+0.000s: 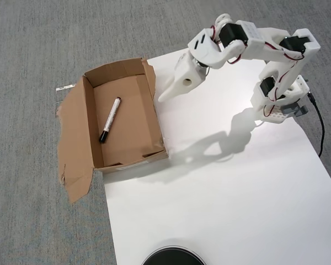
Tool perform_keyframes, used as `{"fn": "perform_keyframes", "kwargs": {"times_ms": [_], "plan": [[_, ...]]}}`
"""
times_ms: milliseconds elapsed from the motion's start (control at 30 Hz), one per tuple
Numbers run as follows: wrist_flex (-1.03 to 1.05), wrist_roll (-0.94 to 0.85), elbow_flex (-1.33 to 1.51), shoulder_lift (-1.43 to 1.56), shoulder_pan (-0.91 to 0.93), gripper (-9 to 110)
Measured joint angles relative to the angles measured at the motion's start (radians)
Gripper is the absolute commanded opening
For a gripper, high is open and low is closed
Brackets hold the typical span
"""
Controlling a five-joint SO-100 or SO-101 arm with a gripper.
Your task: Grasp a pen and put it in the box.
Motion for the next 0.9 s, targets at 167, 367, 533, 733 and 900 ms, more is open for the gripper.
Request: {"fn": "perform_keyframes", "kwargs": {"times_ms": [167, 367, 533, 733, 900], "plan": [[0.006, 0.153, 0.213, 0.172, -0.025, 17], [0.006, 0.325, 0.440, 0.414, -0.029, 17], [0.006, 0.360, 0.551, 0.557, -0.037, 17], [0.006, 0.517, 0.746, 0.764, -0.046, 17], [0.006, 0.586, 0.813, 0.839, -0.048, 17]]}}
